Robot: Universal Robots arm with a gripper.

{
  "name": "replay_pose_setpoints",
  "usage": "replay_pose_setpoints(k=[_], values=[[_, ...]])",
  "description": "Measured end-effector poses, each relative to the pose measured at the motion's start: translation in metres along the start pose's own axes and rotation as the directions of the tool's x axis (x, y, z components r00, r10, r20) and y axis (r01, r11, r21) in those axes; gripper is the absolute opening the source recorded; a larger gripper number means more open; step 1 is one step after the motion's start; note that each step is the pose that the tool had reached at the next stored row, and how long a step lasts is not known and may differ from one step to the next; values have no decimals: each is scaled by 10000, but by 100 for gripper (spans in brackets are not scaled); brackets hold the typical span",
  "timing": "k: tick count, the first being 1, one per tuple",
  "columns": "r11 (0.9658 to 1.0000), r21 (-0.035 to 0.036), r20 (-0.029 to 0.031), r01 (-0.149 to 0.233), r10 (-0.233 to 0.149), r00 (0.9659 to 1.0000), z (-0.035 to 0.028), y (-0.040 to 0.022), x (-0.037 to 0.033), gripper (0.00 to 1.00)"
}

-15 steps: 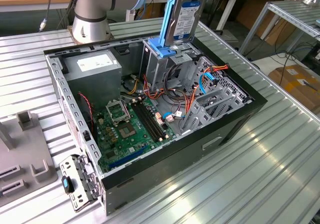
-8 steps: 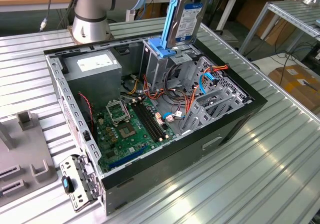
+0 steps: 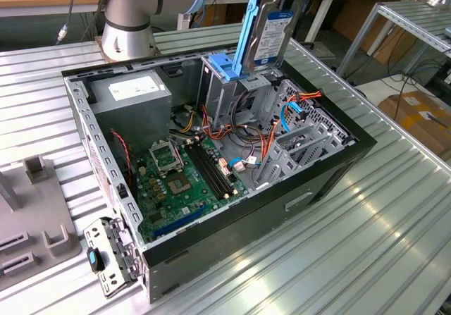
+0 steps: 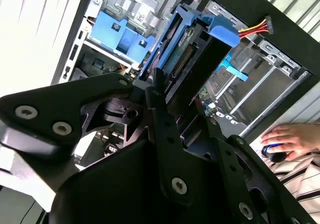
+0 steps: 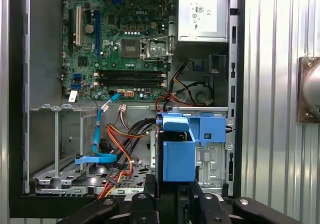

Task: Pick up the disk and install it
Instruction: 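Pick up the disk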

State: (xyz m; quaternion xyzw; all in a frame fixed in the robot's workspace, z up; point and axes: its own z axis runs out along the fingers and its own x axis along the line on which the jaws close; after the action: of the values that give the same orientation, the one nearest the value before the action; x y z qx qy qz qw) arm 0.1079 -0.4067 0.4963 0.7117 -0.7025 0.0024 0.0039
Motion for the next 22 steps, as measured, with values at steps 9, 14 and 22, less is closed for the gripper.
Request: replay_pose_setpoints(k=[9,14,22], values=[[10000,0,0,1,-1,10000,2,3,245,35],[10000,0,0,0,0,10000,4,5,386,35],[10000,0,1,0,0,10000,5,7,528,35]])
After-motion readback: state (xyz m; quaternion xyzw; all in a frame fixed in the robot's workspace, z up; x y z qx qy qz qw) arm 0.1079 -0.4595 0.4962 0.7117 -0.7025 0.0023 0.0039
